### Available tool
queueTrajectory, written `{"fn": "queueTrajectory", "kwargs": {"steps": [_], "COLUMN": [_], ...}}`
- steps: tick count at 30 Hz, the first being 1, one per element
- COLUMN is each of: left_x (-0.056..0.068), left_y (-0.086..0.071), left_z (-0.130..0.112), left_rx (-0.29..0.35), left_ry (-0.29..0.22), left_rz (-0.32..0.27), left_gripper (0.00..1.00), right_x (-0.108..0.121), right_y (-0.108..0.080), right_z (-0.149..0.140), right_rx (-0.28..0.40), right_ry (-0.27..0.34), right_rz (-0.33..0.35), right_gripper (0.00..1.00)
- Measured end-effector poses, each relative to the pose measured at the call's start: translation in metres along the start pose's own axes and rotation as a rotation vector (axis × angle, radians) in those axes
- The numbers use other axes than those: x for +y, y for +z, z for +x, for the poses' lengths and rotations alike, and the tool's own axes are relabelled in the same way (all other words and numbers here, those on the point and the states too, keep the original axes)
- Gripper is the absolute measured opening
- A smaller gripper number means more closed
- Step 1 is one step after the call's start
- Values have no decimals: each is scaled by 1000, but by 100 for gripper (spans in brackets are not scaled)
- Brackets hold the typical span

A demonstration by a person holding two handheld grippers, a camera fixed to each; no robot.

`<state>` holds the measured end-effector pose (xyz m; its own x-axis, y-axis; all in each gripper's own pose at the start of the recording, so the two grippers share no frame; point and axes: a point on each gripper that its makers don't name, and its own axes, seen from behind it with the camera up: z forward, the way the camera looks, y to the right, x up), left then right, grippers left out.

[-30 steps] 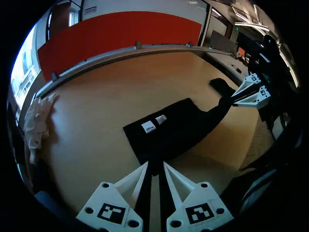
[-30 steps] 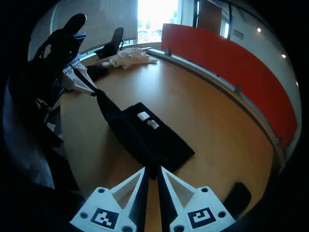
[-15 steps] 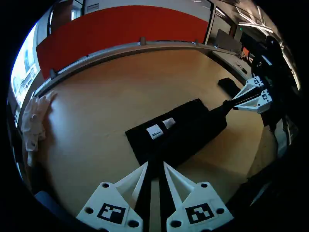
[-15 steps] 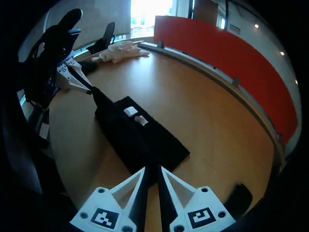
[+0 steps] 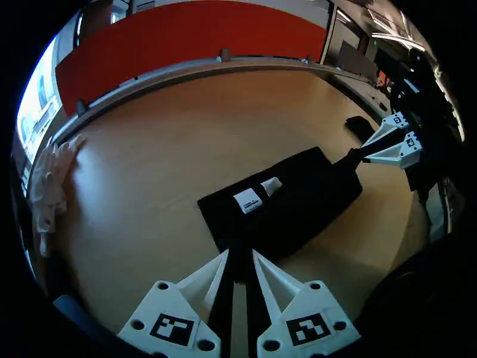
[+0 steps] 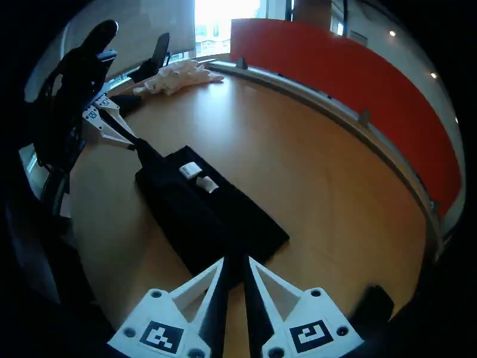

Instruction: Fold towel

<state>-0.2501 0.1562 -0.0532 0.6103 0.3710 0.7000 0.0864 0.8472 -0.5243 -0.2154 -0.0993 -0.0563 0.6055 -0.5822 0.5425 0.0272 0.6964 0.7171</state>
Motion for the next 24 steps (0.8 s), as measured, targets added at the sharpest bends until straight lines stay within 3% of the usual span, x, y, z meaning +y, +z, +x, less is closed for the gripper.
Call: {"fn": "queueTrajectory", "kwargs": {"steps": [6,24], "left_x": [-6,-16], "left_y": [17,53], "left_z": [-3,-12], "left_rx": [-12,-38], "left_ry": [-17,-33], "left_rz": [3,37], "left_gripper": [12,16], "right_x": [7,15], "right_y": [13,43], "right_z": [-6,-28], "right_rx": [-26,-67], "right_ry": [-3,70], "right_rz": [-7,-27], "right_gripper": [15,17]}}
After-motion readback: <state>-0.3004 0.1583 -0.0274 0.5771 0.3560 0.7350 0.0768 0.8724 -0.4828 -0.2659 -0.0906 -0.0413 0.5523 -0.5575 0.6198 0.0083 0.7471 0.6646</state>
